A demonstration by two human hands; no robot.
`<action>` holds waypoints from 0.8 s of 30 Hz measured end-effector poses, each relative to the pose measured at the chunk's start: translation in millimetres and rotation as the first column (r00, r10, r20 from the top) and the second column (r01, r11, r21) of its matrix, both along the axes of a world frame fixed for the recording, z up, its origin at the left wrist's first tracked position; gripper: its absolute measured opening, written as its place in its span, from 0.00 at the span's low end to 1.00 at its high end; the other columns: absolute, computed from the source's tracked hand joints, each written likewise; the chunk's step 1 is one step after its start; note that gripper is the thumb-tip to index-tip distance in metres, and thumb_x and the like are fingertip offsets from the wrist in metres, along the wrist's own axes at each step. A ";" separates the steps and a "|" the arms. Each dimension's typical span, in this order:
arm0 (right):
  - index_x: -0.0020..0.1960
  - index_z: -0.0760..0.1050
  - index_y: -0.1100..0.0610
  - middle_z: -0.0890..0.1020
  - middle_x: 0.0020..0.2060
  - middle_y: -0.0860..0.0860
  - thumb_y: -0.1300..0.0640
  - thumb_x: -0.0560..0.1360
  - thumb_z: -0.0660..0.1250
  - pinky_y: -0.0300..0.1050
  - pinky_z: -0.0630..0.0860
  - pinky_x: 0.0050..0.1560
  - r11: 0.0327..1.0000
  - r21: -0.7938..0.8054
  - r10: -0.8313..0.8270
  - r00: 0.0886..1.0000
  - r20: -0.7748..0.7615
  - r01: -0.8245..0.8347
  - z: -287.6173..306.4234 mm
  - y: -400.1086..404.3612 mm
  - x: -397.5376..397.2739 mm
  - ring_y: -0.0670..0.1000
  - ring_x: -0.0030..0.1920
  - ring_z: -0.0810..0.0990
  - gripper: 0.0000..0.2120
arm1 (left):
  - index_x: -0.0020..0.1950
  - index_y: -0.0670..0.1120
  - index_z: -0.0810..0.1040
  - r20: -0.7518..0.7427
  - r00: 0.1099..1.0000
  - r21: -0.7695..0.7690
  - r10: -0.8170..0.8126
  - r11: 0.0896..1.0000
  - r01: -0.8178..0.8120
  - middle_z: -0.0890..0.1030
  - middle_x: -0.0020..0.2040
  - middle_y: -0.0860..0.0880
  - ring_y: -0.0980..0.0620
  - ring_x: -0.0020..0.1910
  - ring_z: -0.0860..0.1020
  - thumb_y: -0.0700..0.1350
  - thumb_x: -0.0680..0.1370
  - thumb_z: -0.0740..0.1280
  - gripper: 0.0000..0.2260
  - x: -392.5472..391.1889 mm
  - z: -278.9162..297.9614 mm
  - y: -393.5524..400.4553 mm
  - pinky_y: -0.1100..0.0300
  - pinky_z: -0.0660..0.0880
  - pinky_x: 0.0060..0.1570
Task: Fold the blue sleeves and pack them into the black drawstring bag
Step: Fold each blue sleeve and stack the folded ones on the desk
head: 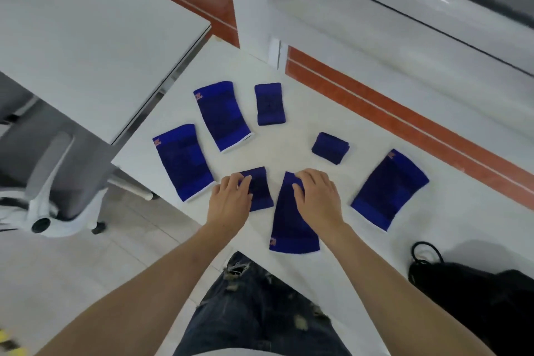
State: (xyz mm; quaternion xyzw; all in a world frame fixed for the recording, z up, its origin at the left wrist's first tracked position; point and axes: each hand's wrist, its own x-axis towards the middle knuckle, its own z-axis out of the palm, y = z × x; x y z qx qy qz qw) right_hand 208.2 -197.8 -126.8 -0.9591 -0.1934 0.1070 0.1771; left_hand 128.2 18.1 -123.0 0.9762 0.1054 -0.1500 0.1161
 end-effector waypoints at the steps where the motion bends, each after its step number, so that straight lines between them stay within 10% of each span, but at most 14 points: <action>1: 0.64 0.78 0.55 0.81 0.60 0.49 0.52 0.83 0.64 0.51 0.77 0.60 1.000 -0.003 0.019 1.000 -0.003 -0.019 -1.2 5.8 -2.6 0.54 0.62 0.77 0.13 | 0.76 0.47 0.67 -0.019 0.999 0.007 0.026 1.000 -0.026 0.71 0.71 0.47 0.45 0.68 0.70 0.51 0.84 0.61 0.22 -4.5 -2.8 2.2 0.48 0.69 0.66; 12: 0.65 0.79 0.55 0.82 0.61 0.50 0.50 0.84 0.63 0.51 0.78 0.59 0.993 -0.042 0.105 0.991 -0.080 -0.109 -7.6 43.3 -0.4 0.53 0.61 0.77 0.14 | 0.78 0.47 0.62 -0.033 0.988 -0.004 0.149 0.989 -0.149 0.71 0.69 0.45 0.44 0.66 0.71 0.54 0.83 0.62 0.25 4.8 -23.2 22.5 0.48 0.71 0.63; 24: 0.69 0.75 0.54 0.80 0.62 0.48 0.48 0.84 0.64 0.45 0.80 0.56 0.998 0.061 0.004 0.978 -0.210 0.009 -3.4 65.0 10.3 0.50 0.63 0.75 0.17 | 0.51 0.51 0.68 0.036 0.955 -0.283 0.294 0.920 -0.272 0.78 0.44 0.51 0.50 0.40 0.74 0.48 0.84 0.62 0.04 31.6 -8.0 32.3 0.54 0.72 0.43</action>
